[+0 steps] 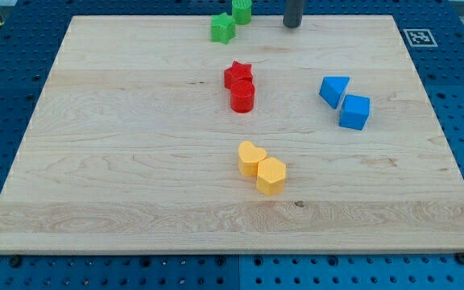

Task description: Slightly move the green blocks

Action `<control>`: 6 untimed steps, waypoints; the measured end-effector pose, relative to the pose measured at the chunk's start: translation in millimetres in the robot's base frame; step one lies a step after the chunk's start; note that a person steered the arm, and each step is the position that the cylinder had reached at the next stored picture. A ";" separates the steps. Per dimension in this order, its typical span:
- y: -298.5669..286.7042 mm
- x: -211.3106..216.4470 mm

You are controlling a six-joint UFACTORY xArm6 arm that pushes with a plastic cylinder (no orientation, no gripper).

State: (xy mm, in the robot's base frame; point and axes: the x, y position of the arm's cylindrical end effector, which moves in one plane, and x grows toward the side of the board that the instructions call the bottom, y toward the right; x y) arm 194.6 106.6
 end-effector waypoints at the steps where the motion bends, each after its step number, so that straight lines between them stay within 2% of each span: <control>1: -1.7 -3.1; 3: -47.1 -1.2; 5: -47.1 -2.9; 6: -70.3 -0.2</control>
